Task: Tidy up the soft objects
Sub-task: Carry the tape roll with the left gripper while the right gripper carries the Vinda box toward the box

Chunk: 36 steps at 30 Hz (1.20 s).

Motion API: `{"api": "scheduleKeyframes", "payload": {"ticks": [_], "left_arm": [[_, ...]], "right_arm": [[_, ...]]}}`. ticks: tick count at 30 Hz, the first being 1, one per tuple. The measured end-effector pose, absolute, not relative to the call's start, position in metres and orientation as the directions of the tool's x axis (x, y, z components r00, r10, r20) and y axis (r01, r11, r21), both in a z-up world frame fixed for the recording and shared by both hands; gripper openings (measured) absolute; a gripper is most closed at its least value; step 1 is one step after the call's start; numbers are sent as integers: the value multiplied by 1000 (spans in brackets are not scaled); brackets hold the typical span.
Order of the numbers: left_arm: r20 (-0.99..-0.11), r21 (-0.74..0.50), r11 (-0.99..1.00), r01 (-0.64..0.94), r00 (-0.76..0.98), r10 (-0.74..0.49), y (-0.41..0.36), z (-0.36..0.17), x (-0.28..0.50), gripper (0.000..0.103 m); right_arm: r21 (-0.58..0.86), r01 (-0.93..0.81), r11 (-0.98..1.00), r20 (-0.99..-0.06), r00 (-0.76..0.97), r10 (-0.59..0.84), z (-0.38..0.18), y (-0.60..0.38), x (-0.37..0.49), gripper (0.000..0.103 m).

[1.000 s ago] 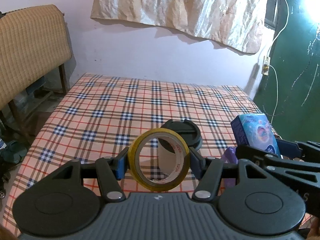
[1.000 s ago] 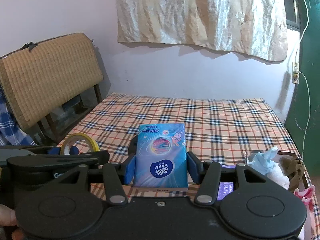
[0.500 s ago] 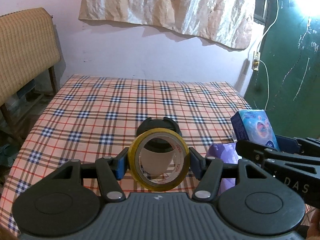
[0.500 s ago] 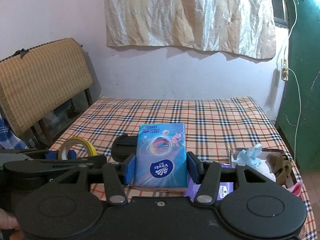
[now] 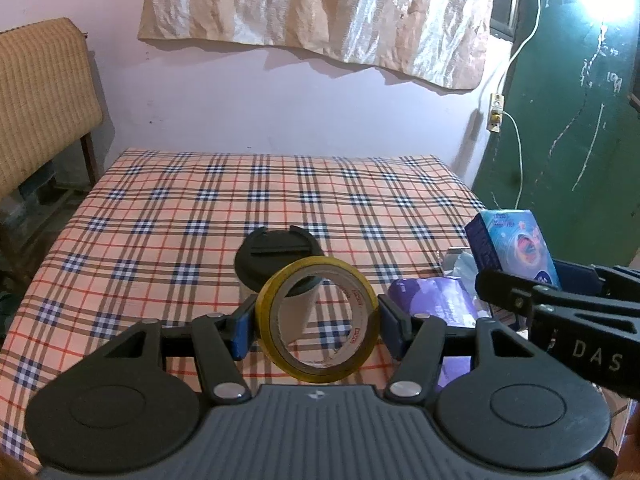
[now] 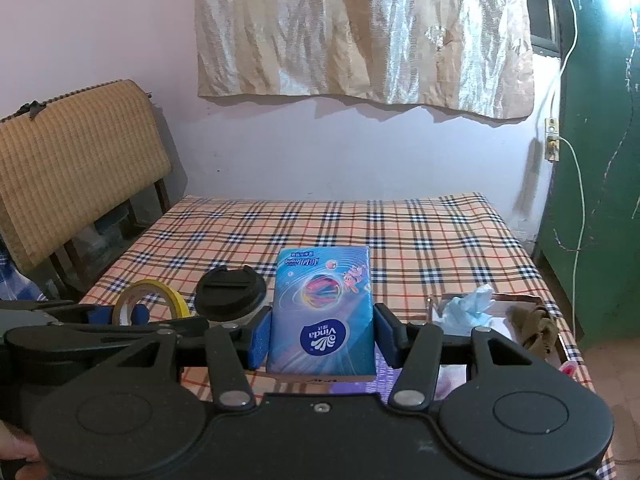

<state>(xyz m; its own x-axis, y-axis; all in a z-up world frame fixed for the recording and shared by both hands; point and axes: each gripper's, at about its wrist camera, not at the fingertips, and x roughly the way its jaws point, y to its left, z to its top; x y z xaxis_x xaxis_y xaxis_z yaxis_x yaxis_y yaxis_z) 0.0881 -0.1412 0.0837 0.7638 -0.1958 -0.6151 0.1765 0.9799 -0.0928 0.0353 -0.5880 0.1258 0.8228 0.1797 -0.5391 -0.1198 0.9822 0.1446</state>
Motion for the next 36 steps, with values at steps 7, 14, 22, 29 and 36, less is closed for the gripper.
{"api": "scheduleKeyframes", "payload": {"ticks": [7,14,22,29,36], "left_arm": [[-613,-92,975,204,759,-217,-154,83,87,62],[-615,-89,969,231,752,-236,-164,81,86,62],[-620,-89,960,266,739,-262,-177,78,86,62],[-623,-82,951,298,729,-283,-192,75,86,62],[-632,-78,942,328,714,-301,-207,71,87,62]], "right_arm": [[138,-96,986,-541,826,156,125,-604,31,64],[137,-75,988,-544,828,138,124,-616,28,64],[136,-48,990,-546,830,115,123,-630,24,64],[137,-25,990,-547,832,96,121,-644,23,64],[142,1,990,-553,829,79,117,-658,22,64]]}}
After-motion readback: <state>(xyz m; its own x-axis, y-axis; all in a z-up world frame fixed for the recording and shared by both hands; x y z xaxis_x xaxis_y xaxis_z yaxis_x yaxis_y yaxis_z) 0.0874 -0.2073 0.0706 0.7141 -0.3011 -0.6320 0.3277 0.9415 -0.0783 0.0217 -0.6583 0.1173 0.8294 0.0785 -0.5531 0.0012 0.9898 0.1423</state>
